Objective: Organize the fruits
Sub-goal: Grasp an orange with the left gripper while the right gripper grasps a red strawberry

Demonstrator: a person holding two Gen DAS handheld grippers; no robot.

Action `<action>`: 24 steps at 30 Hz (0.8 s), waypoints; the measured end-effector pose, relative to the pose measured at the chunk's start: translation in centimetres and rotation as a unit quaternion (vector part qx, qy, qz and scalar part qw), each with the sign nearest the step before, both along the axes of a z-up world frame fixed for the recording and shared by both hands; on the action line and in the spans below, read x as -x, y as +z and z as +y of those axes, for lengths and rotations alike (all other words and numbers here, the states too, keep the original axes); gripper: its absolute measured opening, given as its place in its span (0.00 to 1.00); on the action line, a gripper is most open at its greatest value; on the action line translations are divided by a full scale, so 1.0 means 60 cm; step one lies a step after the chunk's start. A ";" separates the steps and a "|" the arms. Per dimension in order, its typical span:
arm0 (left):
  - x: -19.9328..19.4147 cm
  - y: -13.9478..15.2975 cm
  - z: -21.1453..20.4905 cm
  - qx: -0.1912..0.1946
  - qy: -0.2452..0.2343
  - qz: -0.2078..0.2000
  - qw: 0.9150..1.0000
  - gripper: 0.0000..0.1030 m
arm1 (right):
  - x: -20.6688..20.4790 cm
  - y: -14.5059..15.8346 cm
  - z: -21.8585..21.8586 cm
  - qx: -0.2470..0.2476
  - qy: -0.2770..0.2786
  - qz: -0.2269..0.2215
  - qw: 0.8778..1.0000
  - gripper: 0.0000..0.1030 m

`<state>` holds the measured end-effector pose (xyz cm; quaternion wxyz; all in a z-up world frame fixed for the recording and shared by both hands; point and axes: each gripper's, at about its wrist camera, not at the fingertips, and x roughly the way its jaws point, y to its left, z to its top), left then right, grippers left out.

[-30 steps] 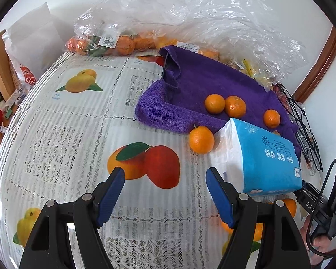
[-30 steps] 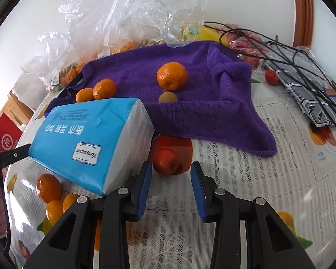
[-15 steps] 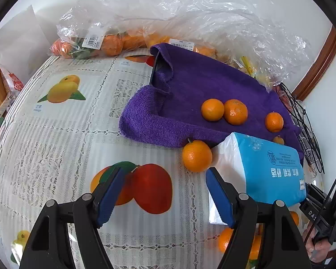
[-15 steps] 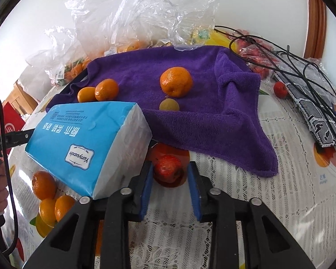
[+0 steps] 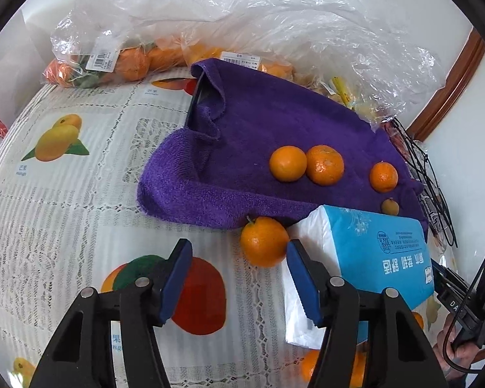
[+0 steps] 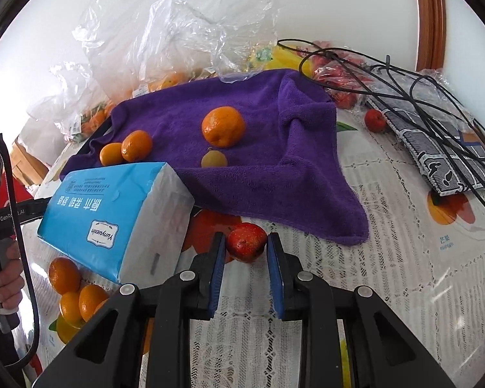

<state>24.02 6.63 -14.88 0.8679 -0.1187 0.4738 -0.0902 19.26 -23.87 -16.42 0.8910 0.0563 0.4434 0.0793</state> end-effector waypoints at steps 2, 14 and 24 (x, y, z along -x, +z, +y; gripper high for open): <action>-0.003 0.000 -0.006 0.006 -0.010 -0.004 1.000 0.48 | -0.001 0.001 -0.002 0.002 -0.002 0.000 1.000 0.25; -0.017 -0.010 -0.016 0.030 -0.027 -0.001 0.999 0.32 | -0.006 -0.004 0.003 0.030 -0.001 0.001 1.000 0.25; -0.008 -0.006 -0.011 0.022 -0.019 -0.004 1.000 0.32 | -0.021 -0.010 0.009 0.029 -0.002 0.004 1.000 0.25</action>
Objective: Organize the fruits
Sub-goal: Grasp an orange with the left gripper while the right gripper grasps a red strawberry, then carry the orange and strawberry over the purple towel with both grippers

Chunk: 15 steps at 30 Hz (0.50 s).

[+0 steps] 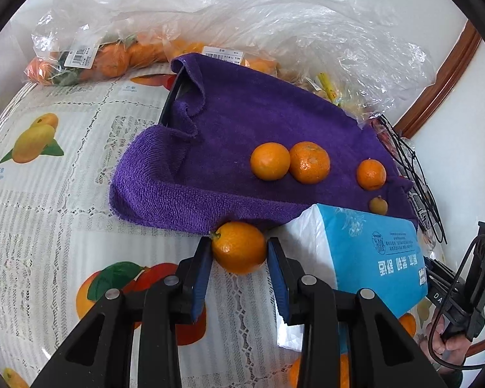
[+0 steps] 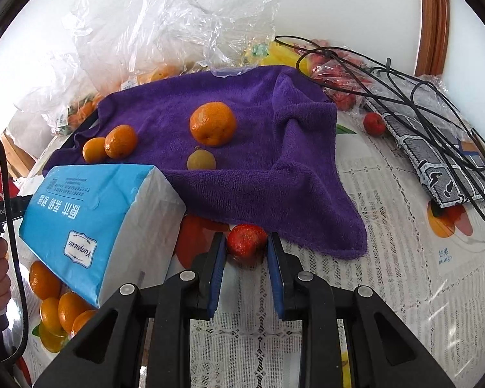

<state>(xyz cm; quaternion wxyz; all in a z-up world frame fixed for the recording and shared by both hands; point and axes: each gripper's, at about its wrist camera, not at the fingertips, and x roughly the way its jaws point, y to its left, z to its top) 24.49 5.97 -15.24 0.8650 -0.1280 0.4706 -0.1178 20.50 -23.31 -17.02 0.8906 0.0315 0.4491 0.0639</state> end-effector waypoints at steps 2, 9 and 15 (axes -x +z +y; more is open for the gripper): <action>0.007 0.003 0.002 -0.005 0.003 -0.002 1.000 0.32 | 0.004 0.006 -0.002 -0.006 -0.004 -0.004 1.000 0.25; 0.044 0.020 0.023 -0.004 0.021 -0.010 1.000 0.32 | 0.034 0.047 0.003 -0.014 -0.008 -0.030 0.999 0.25; 0.086 0.035 0.029 0.000 0.025 -0.020 0.999 0.32 | 0.063 0.078 0.014 -0.007 -0.007 -0.046 0.999 0.25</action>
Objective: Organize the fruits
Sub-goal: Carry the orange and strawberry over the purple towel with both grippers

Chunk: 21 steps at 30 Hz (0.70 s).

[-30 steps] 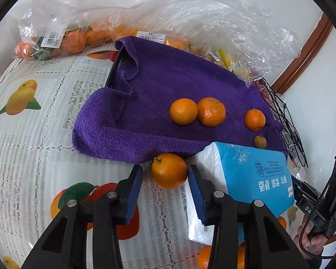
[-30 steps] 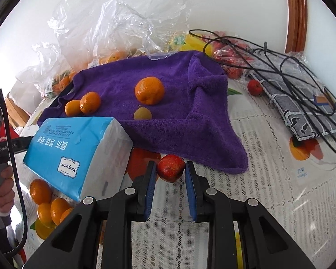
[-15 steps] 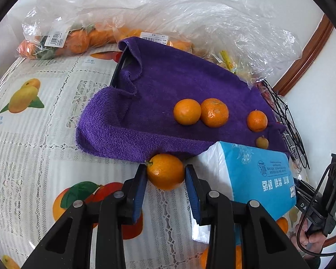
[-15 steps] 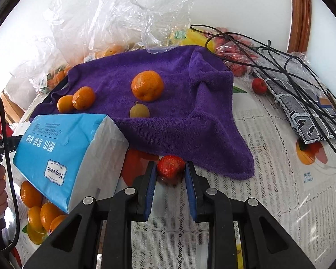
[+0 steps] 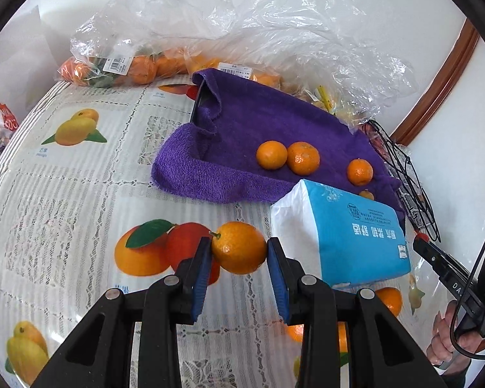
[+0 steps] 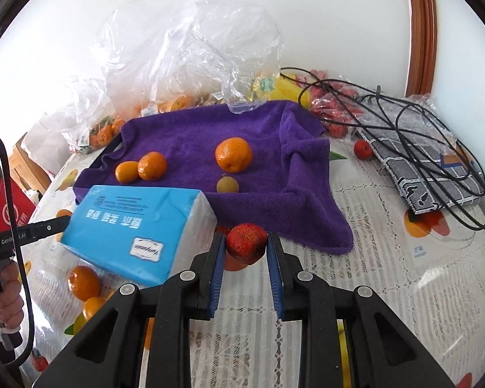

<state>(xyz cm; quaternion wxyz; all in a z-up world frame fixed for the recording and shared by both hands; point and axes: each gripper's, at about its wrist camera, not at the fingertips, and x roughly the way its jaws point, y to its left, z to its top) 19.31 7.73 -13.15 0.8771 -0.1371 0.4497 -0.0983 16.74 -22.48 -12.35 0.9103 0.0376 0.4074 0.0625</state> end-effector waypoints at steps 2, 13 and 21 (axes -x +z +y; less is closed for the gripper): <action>0.013 0.004 0.000 0.002 -0.001 -0.004 1.000 0.32 | 0.011 0.009 0.004 -0.001 0.002 -0.004 1.000 0.25; 0.066 0.040 -0.019 0.014 -0.016 -0.025 0.999 0.32 | 0.058 0.046 0.034 0.011 0.003 -0.022 1.000 0.25; 0.086 0.063 -0.040 0.010 -0.029 -0.041 0.999 0.32 | 0.076 0.065 0.047 0.012 0.014 -0.032 0.999 0.25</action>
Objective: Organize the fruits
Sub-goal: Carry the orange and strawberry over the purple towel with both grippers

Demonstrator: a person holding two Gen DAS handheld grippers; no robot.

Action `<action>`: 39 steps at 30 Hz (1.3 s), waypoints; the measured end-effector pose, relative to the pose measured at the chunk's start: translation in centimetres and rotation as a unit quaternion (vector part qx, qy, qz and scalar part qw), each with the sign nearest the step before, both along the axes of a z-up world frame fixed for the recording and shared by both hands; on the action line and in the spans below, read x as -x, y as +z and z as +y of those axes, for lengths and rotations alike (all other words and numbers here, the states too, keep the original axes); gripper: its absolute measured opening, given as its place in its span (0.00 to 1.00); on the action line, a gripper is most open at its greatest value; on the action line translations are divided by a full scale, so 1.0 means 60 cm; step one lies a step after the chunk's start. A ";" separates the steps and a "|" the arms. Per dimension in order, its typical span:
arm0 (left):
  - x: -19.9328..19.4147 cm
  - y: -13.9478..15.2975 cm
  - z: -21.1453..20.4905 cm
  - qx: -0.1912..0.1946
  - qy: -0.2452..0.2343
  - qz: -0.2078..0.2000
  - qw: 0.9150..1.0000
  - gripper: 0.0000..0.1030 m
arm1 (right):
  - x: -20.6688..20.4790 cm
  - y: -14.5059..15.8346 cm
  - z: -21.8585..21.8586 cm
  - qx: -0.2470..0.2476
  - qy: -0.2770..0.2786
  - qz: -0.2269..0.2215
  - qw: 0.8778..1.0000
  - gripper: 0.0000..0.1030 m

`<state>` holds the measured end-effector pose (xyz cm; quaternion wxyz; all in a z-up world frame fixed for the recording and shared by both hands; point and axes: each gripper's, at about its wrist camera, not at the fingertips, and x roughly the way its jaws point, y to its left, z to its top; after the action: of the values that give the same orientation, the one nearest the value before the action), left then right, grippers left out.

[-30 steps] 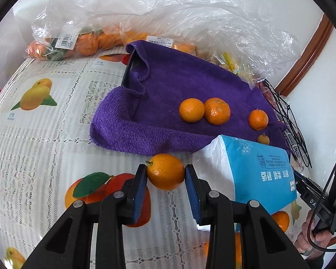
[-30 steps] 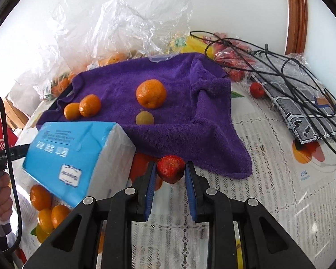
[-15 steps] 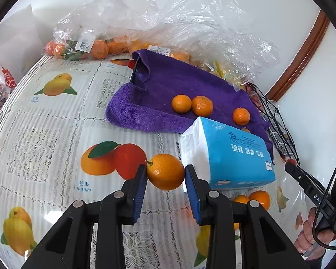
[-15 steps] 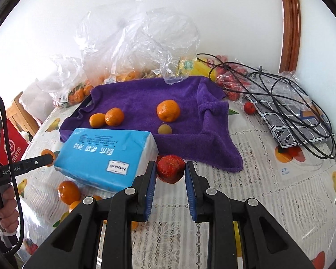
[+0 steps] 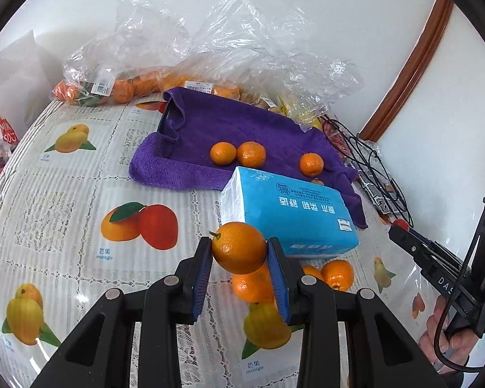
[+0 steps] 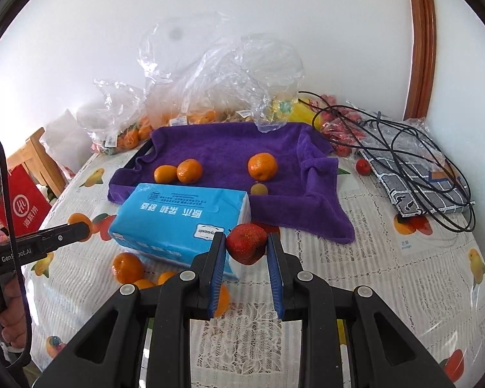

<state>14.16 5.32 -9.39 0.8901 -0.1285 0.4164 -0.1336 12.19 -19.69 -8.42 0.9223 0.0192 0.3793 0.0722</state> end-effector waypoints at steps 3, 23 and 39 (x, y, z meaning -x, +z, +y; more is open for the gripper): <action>0.002 0.006 -0.006 0.001 -0.002 -0.002 1.000 0.32 | 0.001 0.007 0.003 0.000 0.001 -0.003 1.000 0.25; -0.035 0.021 -0.047 0.002 -0.024 -0.004 1.000 0.32 | -0.032 0.024 0.005 -0.006 0.001 -0.014 1.000 0.25; -0.085 0.030 -0.056 -0.002 -0.028 -0.005 1.000 0.32 | -0.085 0.026 0.002 -0.012 -0.001 -0.022 1.000 0.25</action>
<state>19.26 1.97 -7.60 0.8884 -0.1139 0.4156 -0.1583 17.29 -19.59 -6.83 0.9303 0.0289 0.3577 0.0759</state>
